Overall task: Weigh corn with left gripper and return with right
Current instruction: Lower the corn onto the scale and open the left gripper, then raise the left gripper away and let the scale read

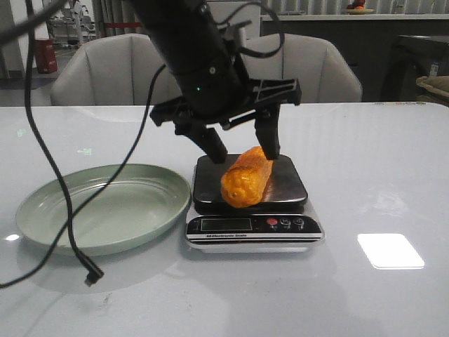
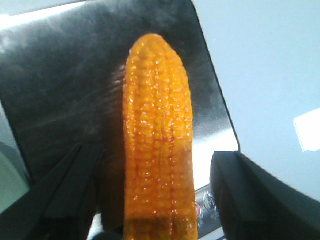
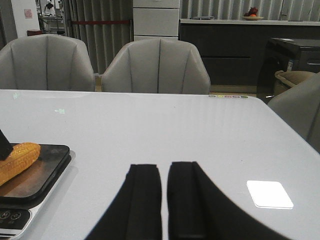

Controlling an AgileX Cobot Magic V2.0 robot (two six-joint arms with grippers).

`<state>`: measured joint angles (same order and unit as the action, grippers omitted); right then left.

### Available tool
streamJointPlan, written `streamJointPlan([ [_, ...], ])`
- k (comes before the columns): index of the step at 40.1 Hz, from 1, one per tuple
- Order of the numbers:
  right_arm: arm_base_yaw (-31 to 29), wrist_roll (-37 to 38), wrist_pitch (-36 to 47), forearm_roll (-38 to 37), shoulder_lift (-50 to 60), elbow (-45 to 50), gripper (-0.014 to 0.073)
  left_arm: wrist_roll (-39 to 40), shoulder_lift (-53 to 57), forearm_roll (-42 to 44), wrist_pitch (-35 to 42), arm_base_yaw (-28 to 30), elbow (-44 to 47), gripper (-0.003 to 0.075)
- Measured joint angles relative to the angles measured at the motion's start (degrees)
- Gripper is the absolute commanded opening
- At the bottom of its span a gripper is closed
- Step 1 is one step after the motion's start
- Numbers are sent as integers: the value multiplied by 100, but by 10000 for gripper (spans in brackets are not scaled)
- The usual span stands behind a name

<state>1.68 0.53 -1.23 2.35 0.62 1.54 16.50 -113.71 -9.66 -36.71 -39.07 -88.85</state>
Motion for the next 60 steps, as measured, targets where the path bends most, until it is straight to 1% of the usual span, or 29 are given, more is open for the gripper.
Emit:
streamJointPlan([
  [6, 0, 0, 0, 0, 0, 0, 209, 0, 624, 390, -119, 0, 84, 513],
  [11, 0, 0, 0, 0, 0, 0, 209, 0, 1265, 624, -12, 0, 516, 513],
  [19, 0, 0, 0, 0, 0, 0, 209, 0, 2703, 966, 367, 72, 1755, 513],
  [26, 0, 0, -2, 0, 0, 0, 209, 0, 4077, 1239, 402, 204, 2775, 513],
  [36, 0, 0, -2, 0, 0, 0, 209, 0, 5990, 1557, 415, 204, 4096, 513],
  [45, 0, 0, -2, 0, 0, 0, 209, -20, 8050, 1757, 415, 204, 5182, 512],
  [52, 0, 0, -2, 0, 0, 0, 209, -254, 9460, 1809, 106, 204, 5818, 512],
  [60, 0, 0, -2, 0, 0, 0, 209, -710, 10674, 1809, -451, 204, 6134, 501],
])
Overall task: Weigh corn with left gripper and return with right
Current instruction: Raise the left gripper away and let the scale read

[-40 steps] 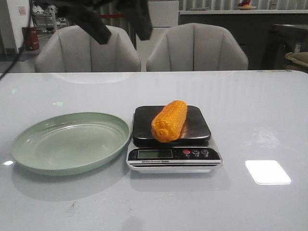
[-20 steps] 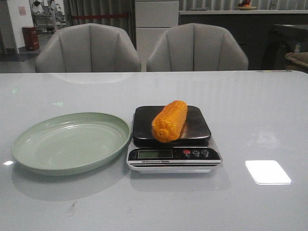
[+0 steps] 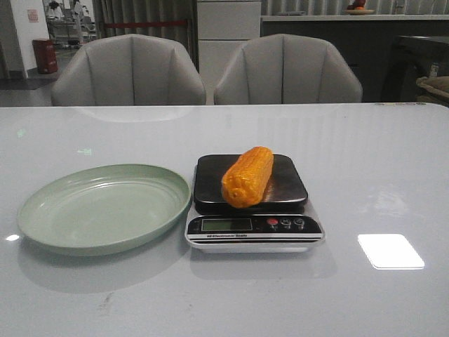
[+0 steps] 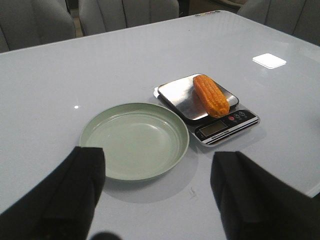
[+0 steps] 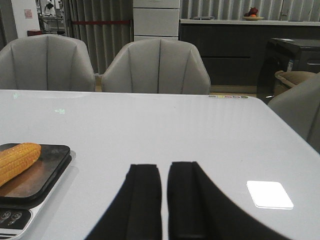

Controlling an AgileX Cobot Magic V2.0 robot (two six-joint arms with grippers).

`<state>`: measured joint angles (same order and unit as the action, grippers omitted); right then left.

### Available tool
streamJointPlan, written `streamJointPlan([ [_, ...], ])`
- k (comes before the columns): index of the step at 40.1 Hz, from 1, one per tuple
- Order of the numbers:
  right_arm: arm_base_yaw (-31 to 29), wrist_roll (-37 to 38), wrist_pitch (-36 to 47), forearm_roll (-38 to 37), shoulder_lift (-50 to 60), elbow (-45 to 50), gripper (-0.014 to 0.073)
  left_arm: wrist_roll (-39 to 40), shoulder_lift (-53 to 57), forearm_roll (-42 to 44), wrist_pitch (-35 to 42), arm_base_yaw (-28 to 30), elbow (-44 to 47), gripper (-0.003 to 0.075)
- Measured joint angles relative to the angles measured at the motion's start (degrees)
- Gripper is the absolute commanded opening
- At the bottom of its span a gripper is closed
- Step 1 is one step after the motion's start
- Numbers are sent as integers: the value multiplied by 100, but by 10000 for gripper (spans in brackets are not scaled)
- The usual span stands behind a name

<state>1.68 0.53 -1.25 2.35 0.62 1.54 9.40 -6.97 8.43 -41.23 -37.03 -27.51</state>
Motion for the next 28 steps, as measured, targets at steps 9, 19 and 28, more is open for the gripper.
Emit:
streamJointPlan([
  [9, 0, 0, 0, 0, 0, 0, 209, -141, 738, 0, -158, 0, 139, 111],
  [19, 0, 0, 0, 0, 0, 0, 209, -150, 738, 0, 30, 0, 251, 132],
  [28, 0, 0, 404, 0, 0, -17, 209, -150, 738, 0, 90, 0, 296, 132],
])
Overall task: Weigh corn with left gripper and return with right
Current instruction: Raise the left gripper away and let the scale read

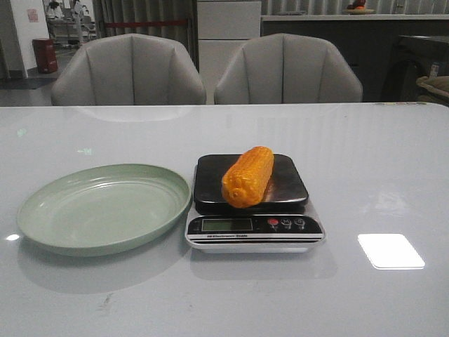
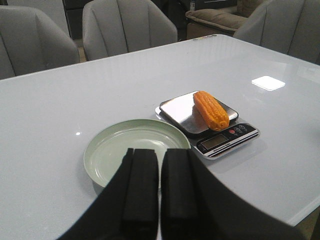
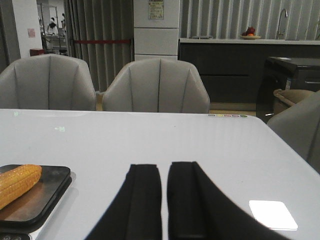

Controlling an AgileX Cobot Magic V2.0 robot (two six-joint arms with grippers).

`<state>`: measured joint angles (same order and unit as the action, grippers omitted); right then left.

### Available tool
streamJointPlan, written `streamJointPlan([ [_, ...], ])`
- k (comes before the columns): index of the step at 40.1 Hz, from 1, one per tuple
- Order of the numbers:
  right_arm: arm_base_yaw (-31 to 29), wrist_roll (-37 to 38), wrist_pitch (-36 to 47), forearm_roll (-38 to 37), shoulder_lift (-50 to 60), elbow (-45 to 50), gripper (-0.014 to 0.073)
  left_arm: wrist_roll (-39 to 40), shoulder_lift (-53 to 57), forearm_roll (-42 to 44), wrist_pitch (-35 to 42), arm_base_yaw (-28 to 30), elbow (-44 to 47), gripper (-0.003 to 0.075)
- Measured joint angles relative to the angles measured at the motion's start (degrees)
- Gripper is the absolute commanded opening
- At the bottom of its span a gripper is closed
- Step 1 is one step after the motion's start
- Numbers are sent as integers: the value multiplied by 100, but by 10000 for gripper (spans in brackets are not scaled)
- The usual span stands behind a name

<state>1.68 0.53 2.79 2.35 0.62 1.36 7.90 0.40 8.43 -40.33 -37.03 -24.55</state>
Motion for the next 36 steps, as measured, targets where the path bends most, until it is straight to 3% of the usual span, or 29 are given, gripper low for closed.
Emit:
streamJointPlan([
  [6, 0, 29, -229, 47, -183, -604, 209, -4, 0, 0, 0, 0, 0, 132],
  [15, 0, 43, -1253, 183, -1509, -1857, 209, -13, 0, -11, 0, 0, 0, 132],
  [28, 0, 56, -1720, 350, -2253, -2090, 223, -13, 0, -11, 109, 0, 120, 132],
  [31, 0, 87, -1720, 394, -2266, -2090, 303, -13, 0, -11, 132, 0, 120, 132],
  [36, 14, 177, -1753, 528, -2266, -2090, 623, -24, 0, -11, 134, 0, 132, 132],
])
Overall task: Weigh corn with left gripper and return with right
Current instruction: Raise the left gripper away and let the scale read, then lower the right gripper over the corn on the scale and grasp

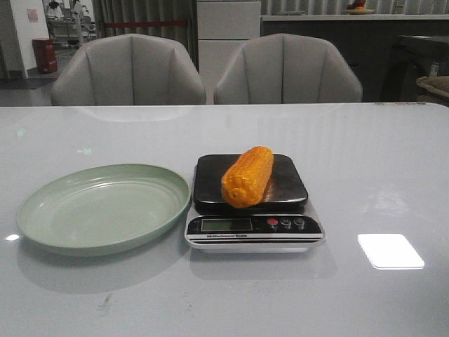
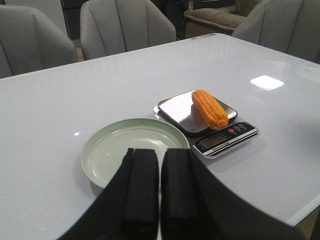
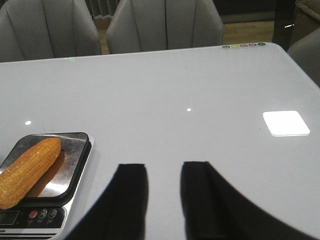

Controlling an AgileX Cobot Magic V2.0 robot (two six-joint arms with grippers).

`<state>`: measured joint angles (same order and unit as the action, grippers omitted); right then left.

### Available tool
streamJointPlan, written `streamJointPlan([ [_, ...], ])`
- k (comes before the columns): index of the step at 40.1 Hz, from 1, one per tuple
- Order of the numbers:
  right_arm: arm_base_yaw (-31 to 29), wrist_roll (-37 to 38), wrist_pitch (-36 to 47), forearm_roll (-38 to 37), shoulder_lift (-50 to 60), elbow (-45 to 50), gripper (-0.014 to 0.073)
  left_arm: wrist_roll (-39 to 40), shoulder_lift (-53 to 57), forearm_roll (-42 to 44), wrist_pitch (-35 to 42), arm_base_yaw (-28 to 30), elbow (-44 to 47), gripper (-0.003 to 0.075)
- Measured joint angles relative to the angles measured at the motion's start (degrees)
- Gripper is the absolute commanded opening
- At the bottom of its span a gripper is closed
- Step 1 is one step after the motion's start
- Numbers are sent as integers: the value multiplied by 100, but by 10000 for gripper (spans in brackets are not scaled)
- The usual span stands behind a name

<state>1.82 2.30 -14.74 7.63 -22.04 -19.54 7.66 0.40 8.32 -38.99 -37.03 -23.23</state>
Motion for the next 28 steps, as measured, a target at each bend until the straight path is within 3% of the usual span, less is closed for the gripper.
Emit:
streamJointPlan([
  [13, 735, 48, -475, 213, -769, -534, 609, 7, 0, 0, 10, 0, 0, 132],
  [21, 1613, 48, -812, 1047, -2182, -1504, 605, -2, 0, 0, 33, 0, 0, 132],
  [28, 2172, 301, -915, 1199, -3723, -2425, 605, -2, 0, 0, 33, 0, 0, 132],
])
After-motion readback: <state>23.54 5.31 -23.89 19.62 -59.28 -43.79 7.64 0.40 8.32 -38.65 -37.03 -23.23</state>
